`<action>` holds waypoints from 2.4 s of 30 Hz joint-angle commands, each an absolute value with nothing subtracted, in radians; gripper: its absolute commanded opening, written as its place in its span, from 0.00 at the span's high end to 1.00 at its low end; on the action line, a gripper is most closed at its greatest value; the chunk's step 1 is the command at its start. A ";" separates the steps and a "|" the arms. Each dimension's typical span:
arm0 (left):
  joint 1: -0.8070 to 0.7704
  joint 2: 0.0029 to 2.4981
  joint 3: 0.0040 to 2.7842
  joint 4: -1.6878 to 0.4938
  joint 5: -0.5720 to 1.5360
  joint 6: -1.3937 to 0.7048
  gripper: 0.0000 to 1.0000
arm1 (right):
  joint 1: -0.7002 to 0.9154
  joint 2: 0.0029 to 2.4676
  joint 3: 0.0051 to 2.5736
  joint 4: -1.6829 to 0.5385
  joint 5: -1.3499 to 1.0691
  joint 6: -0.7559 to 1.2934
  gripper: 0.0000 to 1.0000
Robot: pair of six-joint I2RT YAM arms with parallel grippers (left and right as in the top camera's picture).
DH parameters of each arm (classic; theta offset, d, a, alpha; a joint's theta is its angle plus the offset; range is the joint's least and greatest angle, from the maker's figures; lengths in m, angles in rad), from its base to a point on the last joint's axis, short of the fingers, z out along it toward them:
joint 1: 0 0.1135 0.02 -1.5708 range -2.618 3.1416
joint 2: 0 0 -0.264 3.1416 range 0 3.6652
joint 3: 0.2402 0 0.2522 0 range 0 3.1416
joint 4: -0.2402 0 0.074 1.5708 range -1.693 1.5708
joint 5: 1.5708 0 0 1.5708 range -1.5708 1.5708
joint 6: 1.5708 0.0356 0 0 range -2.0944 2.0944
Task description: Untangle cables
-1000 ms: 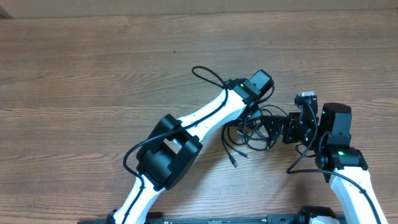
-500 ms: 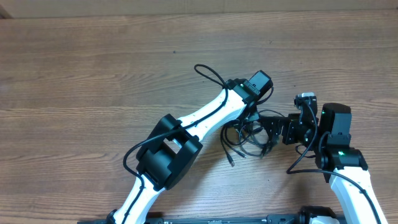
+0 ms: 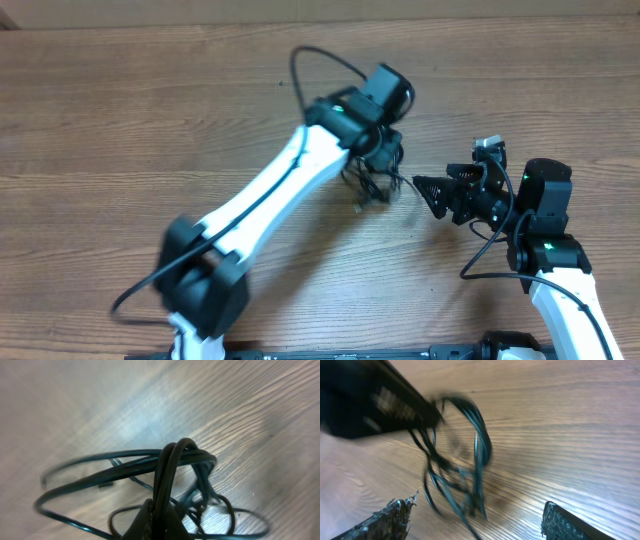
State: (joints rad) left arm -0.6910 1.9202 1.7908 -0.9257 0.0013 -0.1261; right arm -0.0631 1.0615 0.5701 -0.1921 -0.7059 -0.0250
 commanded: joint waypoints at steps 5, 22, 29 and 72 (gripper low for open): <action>-0.682 1.752 1.811 -1.007 0.001 0.179 0.96 | -0.060 1.061 0.591 -0.167 -0.803 -0.023 0.18; -0.684 1.739 1.810 -1.088 0.202 0.149 0.96 | -0.059 1.062 0.591 -0.037 -1.032 -0.023 0.32; -0.687 1.739 1.810 -1.077 0.292 0.149 0.96 | -0.059 1.062 0.591 -0.032 -1.025 -0.030 0.31; -0.639 1.739 1.810 -1.156 -0.271 -1.052 0.95 | -0.059 1.063 0.590 -0.106 -0.999 0.052 0.96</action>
State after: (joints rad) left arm -0.6441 1.7561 1.7924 -1.1378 -0.1619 -0.8165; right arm -0.0574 1.0615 0.5705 -0.1150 -1.0370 0.0032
